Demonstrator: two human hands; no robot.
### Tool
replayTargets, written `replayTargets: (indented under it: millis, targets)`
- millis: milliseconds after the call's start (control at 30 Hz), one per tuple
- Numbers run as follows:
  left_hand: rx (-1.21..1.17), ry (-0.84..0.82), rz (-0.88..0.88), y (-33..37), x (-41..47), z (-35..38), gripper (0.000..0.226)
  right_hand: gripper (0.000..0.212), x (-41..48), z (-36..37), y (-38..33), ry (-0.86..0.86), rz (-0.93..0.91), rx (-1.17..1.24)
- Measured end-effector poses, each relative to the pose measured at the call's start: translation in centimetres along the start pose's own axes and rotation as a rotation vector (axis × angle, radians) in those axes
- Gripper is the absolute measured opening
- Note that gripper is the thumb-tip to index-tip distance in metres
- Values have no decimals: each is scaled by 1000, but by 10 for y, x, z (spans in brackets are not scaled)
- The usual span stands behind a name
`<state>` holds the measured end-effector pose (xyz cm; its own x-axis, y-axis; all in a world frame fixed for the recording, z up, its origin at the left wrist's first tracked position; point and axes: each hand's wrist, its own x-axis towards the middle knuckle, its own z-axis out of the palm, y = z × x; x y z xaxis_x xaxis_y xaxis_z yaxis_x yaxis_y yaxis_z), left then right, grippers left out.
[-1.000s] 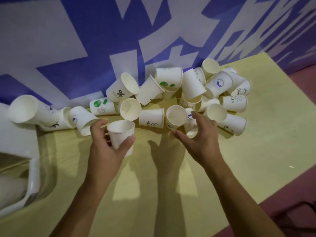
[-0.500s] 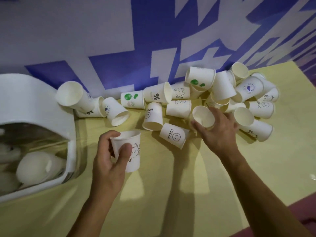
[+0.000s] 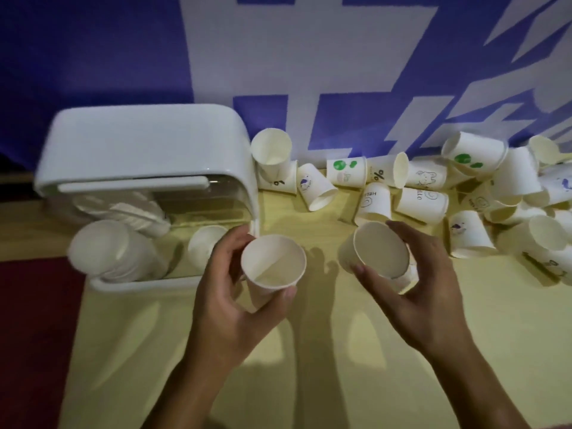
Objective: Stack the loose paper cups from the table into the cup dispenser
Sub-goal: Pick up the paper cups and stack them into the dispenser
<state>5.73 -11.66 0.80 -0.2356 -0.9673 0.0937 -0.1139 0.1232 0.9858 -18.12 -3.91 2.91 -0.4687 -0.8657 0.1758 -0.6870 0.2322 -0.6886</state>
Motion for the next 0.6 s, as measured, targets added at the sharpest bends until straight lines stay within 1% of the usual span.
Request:
replayTargets:
  millis: [133,267,433,600]
  targets:
    - [50,42,39,-1,-6,-44,76,74,-12,35,-37,-58,-67,51]
    - [45,66,46,0,0,-74,74,74,-18,60,-59,-98,-107,95]
    - [77,117,50,-9,19,-87,82,73,-19,77,-71,-134,-116,111]
    - [170,112,57,-23,33,-82,79,73,-18,82,-71,-146,-132,122]
